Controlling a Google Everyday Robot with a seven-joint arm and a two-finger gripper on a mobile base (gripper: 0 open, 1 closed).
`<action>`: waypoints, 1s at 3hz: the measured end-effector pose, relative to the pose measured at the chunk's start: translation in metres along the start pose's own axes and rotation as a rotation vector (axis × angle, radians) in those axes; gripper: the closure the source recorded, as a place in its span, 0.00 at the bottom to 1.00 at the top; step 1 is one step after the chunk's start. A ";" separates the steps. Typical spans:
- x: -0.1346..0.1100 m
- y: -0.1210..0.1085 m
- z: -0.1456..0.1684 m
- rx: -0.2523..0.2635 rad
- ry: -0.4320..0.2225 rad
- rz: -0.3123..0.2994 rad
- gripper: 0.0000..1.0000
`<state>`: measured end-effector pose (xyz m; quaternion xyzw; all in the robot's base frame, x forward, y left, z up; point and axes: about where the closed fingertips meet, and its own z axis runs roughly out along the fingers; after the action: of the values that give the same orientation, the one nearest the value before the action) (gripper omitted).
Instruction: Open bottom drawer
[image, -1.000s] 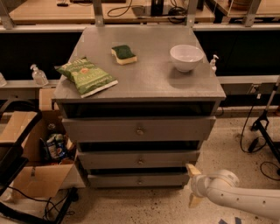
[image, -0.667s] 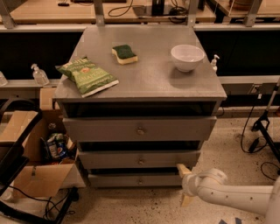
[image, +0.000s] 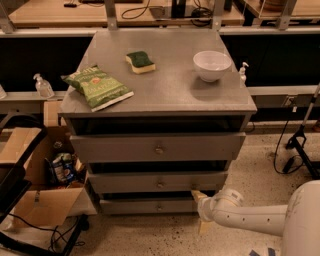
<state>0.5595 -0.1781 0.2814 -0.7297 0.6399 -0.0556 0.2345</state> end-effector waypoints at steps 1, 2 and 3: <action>-0.001 0.007 0.015 -0.029 0.023 -0.034 0.00; -0.001 0.007 0.015 -0.029 0.023 -0.034 0.00; -0.005 0.009 0.033 -0.068 0.052 -0.070 0.00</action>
Offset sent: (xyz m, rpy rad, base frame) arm -0.0006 0.0046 -0.0157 -0.0388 0.0167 0.0270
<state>0.5628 -0.1650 0.2492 -0.7574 0.6215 -0.0608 0.1907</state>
